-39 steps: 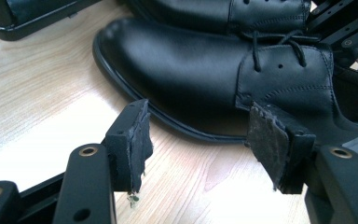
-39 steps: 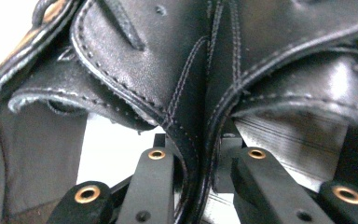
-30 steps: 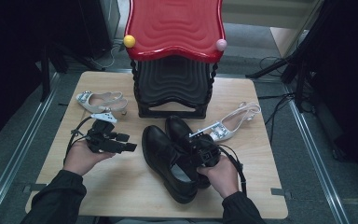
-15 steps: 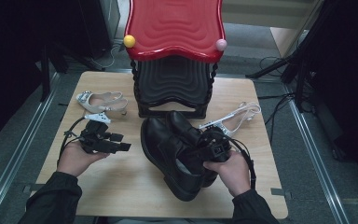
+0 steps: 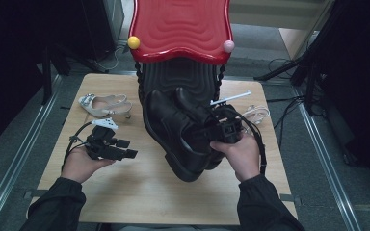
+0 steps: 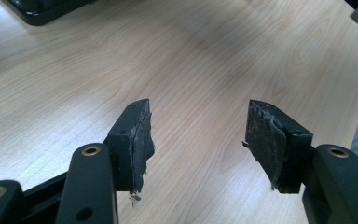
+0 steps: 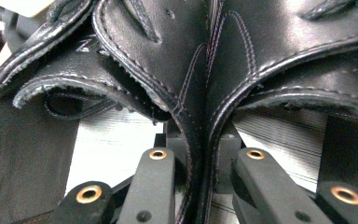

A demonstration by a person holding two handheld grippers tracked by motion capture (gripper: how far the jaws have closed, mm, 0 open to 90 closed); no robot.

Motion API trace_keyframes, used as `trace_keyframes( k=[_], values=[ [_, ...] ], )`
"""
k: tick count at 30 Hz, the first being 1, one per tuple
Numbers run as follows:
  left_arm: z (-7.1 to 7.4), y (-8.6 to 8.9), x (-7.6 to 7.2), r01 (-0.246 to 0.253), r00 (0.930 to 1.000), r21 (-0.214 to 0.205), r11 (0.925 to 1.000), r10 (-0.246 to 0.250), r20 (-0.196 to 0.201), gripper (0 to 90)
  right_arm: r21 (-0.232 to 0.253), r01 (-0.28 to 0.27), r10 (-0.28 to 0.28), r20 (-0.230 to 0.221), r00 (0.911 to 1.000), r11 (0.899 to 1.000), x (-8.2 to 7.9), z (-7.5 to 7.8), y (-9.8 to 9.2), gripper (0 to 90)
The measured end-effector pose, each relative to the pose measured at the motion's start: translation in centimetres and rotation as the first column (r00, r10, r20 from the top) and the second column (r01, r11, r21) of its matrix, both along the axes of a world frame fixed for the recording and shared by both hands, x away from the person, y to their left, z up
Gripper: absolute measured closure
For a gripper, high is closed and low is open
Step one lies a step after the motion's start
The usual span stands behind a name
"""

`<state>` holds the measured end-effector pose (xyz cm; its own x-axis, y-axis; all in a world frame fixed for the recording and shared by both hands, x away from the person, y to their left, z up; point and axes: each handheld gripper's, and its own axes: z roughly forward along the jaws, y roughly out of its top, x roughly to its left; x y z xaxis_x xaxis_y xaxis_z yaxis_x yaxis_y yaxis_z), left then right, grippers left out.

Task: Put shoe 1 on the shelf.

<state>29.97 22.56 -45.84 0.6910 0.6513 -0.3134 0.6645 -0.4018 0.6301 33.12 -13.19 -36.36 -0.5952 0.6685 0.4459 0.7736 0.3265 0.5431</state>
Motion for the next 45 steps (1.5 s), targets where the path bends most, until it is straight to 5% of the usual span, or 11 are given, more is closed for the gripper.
trace_keyframes(
  k=[7, 16, 21, 30, 40, 45],
  values=[
    [-0.2, 0.1, 0.2, 0.000, 1.0000, -0.008, 1.0000, 0.000, -0.006, 41.4, 0.012, 0.109, -0.109, 0.039, 0.9933, 0.994, 3.4, 0.7, 0.9, 82.0],
    [-0.3, 0.0, 0.3, 0.018, 0.9998, -0.010, 0.9998, -0.018, -0.013, 41.6, 0.029, 0.254, -0.256, 0.074, 0.9639, 0.967, 6.8, 1.3, 1.9, 82.0],
    [-0.3, -0.1, 0.2, 0.023, 0.9997, -0.013, 0.9996, -0.023, -0.012, 41.6, 0.038, 0.323, -0.325, 0.114, 0.9388, 0.946, 8.0, 0.9, 3.0, 82.1],
    [-0.2, 0.2, 0.3, 0.017, 0.9998, -0.037, 0.9992, -0.018, -0.012, 41.7, 0.068, 0.435, -0.440, 0.179, 0.8801, 0.898, 8.7, -0.1, 4.8, 82.0],
    [-0.2, 0.2, 0.3, 0.024, 0.9996, -0.039, 0.9989, -0.025, -0.016, 42.2, 0.107, 0.491, -0.502, 0.183, 0.8452, 0.865, 9.5, -1.5, 6.5, 81.9],
    [-0.1, 0.1, 0.2, 0.028, 0.9995, -0.043, 0.9987, -0.029, -0.014, 42.2, 0.124, 0.524, -0.539, 0.192, 0.8204, 0.843, 9.7, -1.5, 7.1, 81.9]
  ],
)
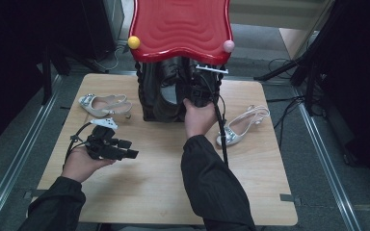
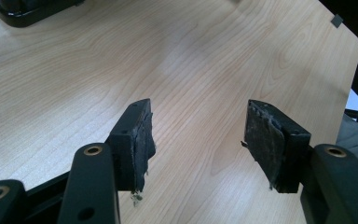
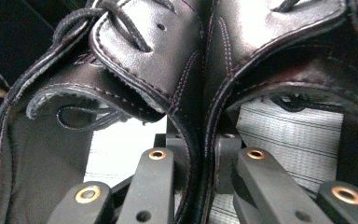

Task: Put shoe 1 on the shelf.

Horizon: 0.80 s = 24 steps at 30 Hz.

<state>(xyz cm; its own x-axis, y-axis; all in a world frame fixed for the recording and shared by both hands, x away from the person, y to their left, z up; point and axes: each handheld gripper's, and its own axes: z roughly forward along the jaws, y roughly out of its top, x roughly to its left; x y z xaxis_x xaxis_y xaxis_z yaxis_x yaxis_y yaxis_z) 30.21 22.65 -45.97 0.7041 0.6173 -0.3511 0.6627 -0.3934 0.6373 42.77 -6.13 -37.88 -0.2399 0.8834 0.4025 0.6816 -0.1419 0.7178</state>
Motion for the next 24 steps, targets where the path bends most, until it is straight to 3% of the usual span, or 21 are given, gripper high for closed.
trace_keyframes(
  k=[4, 8, 15, 21, 24],
  values=[
    [0.0, -0.1, 0.0, 0.003, 1.0000, 0.002, 1.0000, -0.003, 0.002, 42.4, 0.036, 0.025, -0.025, -0.002, 0.9997, 0.999, 0.4, 0.1, 0.1, 80.8],
    [0.0, -0.2, 0.0, 0.004, 1.0000, -0.004, 1.0000, -0.004, -0.002, 42.5, 0.012, 0.047, -0.047, 0.004, 0.9989, 0.999, 0.5, 0.0, 0.9, 80.4],
    [0.0, -0.4, 0.0, 0.008, 1.0000, -0.003, 1.0000, -0.008, 0.000, 42.7, 0.002, 0.026, -0.026, -0.003, 0.9997, 1.000, 0.7, -0.2, 1.3, 76.2],
    [0.2, -0.4, 0.0, 0.004, 1.0000, -0.006, 1.0000, -0.004, 0.006, 42.6, -0.033, 0.005, -0.005, -0.002, 1.0000, 0.999, 0.6, -0.5, 1.9, 73.0],
    [0.2, -0.3, 0.0, 0.002, 1.0000, -0.006, 1.0000, -0.002, 0.007, 42.5, -0.024, -0.014, 0.013, -0.007, 0.9999, 1.000, 0.8, -0.6, 1.9, 68.8]
  ],
)
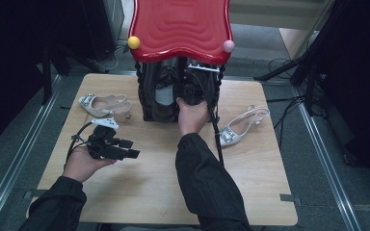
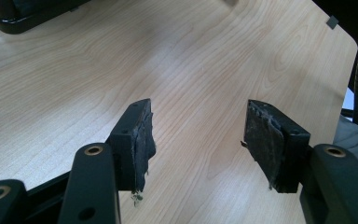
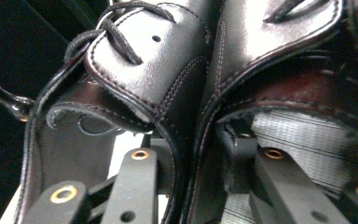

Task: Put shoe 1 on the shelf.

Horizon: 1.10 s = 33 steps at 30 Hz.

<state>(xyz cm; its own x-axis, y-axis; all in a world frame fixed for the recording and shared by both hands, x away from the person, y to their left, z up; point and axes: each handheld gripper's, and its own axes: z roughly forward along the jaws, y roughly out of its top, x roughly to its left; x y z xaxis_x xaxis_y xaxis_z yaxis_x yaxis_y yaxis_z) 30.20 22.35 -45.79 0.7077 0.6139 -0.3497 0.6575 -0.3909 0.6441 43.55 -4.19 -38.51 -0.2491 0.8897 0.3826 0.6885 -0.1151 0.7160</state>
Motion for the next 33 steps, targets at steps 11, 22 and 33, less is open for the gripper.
trace_keyframes(
  k=[11, 22, 33],
  values=[
    [0.0, 0.1, 0.0, 0.001, 1.0000, 0.001, 1.0000, -0.001, -0.001, 42.4, -0.007, -0.056, 0.056, 0.006, 0.9984, 0.998, 0.1, 0.0, -0.1, 62.1],
    [0.1, 0.0, 0.0, 0.003, 1.0000, -0.001, 1.0000, -0.003, -0.001, 42.1, -0.013, -0.088, 0.088, 0.025, 0.9958, 0.996, -0.5, 0.6, -0.5, 62.5],
    [2.0, -0.3, 0.2, 0.005, 0.9994, -0.005, 1.0000, -0.005, 0.036, 48.3, -0.023, -0.169, 0.170, 0.070, 0.9829, 0.985, -3.3, 1.7, -1.9, 64.0]
  ],
)
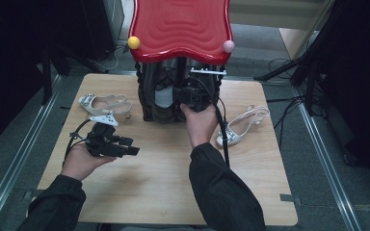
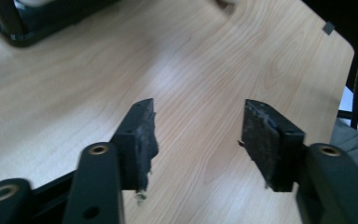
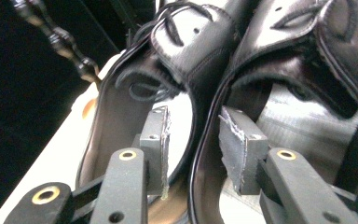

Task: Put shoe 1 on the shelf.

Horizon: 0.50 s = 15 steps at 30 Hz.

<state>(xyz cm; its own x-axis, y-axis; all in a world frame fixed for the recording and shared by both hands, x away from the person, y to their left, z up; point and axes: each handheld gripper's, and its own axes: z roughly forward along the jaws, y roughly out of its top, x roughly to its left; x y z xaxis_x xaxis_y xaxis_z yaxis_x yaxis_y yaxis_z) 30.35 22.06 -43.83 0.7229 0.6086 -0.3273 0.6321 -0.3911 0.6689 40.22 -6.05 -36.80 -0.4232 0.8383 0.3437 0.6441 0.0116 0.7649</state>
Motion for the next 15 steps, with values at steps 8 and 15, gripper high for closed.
trace_keyframes(
  k=[8, 15],
  values=[
    [4.2, -1.1, 2.0, 0.041, 0.9975, 0.004, 0.9991, -0.041, 0.057, 65.6, -0.003, -0.155, 0.155, 0.003, 0.9879, 0.988, -2.4, -0.1, -1.2, 58.6],
    [8.9, -2.1, 4.5, 0.062, 0.9922, -0.005, 0.9981, -0.061, 0.108, 77.7, -0.007, -0.210, 0.210, 0.013, 0.9777, 0.978, -3.9, 0.1, -2.9, 54.8]
  ],
)
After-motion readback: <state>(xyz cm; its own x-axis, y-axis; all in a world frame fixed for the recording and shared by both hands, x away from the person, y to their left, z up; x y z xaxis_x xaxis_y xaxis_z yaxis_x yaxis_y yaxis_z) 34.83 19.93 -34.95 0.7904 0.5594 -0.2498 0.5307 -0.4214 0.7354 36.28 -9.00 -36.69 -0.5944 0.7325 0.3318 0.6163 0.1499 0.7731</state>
